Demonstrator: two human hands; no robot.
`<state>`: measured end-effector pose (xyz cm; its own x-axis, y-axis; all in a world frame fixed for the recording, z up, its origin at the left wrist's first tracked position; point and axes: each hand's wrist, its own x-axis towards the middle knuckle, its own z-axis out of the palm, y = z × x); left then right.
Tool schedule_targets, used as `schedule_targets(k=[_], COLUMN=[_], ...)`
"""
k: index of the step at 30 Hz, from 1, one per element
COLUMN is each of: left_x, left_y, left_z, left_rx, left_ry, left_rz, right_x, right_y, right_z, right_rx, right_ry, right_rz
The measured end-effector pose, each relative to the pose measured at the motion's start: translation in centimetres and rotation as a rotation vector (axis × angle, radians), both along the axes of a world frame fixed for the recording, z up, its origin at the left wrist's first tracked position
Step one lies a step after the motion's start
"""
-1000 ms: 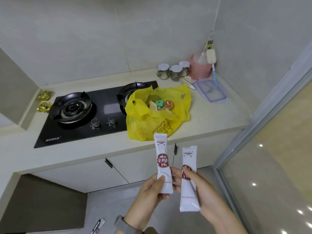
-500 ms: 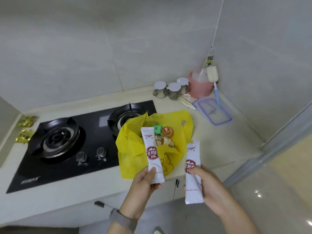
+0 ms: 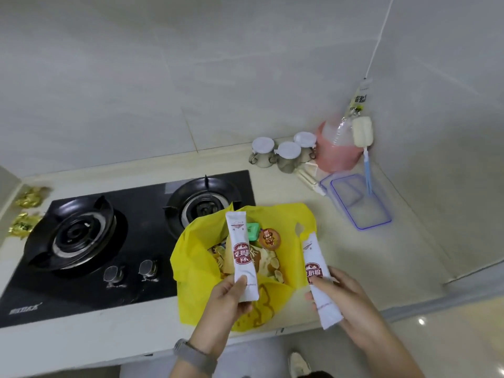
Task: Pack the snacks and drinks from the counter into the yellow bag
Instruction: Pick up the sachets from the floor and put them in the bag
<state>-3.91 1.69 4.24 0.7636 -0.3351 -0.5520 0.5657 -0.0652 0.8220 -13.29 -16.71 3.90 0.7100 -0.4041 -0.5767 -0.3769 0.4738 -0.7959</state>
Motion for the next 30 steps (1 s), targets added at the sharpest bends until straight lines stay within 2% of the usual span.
schedule_targets(k=[4,10,13,17,22,25,30], left_x=[1.4,2.3,2.0,1.4,0.7,0.2,-0.5], left_y=[-0.8,0.0,0.5,1.0,1.6,1.7,1.6], left_z=[0.0,-0.5,-0.4,-0.2,-0.1,-0.1,-0.1], left_rx=[0.071,0.138,0.160,0.178,0.216,0.233,0.225], left_ry=[0.001,0.064,0.076,0.092,0.096,0.070,0.056], left_rz=[0.053,0.115,0.129,0.153,0.167,0.157,0.158], right_x=[3.8,8.8,11.1,13.6,15.9,15.7,12.5], right_y=[-1.9,-2.7,-2.4,-1.7,-0.8,-0.7,-0.3], right_z=[-0.8,-2.8,-3.8,-4.5,-6.6,-8.1,-7.7], right_rx=[-0.012,0.032,0.019,0.080,0.300,0.232,0.080], right_ry=[0.023,0.116,0.175,0.191,0.211,0.174,0.080], right_rz=[0.037,0.285,0.344,0.266,0.130,0.002,0.031])
